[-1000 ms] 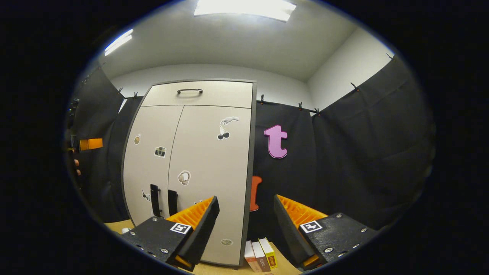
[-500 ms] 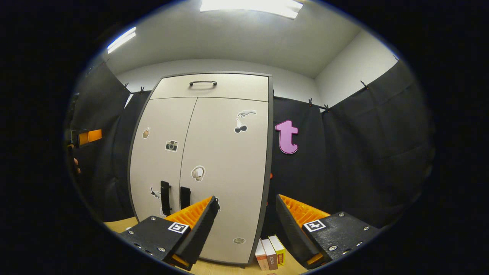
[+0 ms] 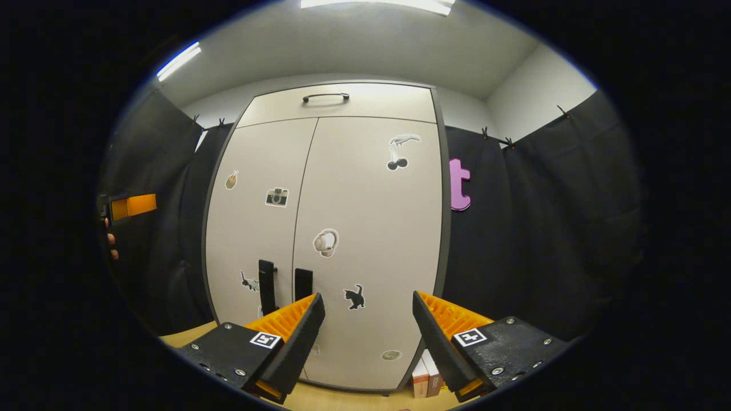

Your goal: Open the right door of the double-door shoe cabinet with the right hand, and open the left door with the left hand.

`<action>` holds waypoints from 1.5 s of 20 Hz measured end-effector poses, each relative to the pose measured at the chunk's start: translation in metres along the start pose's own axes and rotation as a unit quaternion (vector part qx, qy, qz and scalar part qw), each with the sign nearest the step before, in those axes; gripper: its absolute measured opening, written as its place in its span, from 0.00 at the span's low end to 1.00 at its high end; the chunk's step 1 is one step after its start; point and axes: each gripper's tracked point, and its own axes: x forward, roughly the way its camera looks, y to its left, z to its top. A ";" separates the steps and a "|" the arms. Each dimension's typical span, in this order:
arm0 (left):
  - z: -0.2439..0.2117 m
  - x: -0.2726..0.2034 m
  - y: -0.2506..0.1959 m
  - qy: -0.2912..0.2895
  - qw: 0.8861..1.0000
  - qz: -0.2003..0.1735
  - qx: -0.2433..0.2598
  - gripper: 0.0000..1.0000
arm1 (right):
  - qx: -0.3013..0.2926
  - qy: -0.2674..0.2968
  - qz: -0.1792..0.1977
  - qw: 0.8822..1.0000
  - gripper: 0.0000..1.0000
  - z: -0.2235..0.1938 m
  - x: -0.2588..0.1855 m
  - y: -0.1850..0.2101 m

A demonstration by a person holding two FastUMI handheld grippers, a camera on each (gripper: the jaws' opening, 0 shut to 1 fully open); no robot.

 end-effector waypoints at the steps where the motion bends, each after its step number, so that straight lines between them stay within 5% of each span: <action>1: -0.005 0.001 0.002 0.004 1.000 0.000 0.009 0.96 | -0.002 0.012 0.002 1.000 0.94 -0.009 0.008 0.008; 6: -0.023 0.008 0.015 0.017 1.000 0.004 0.021 0.96 | 0.022 0.062 0.034 0.997 0.94 -0.041 0.052 0.055; 13: -0.042 0.021 0.036 0.036 0.999 0.004 -0.006 0.96 | 0.059 0.107 0.029 0.992 0.89 -0.072 0.105 0.083; 23: -0.059 0.037 0.020 0.053 0.999 0.002 -0.014 0.97 | 0.059 0.123 0.017 0.990 0.57 -0.090 0.132 0.092; 25: -0.058 0.036 0.010 0.050 0.998 -0.008 -0.023 0.87 | 0.057 0.127 0.018 0.990 0.51 -0.093 0.134 0.094; 26: -0.060 0.036 0.007 0.050 0.998 -0.013 -0.027 0.89 | 0.057 0.128 0.015 0.990 0.47 -0.094 0.134 0.094; 30: -0.069 0.034 -0.010 0.063 0.997 -0.036 -0.029 0.89 | 0.037 0.139 0.010 0.990 0.41 -0.102 0.132 0.098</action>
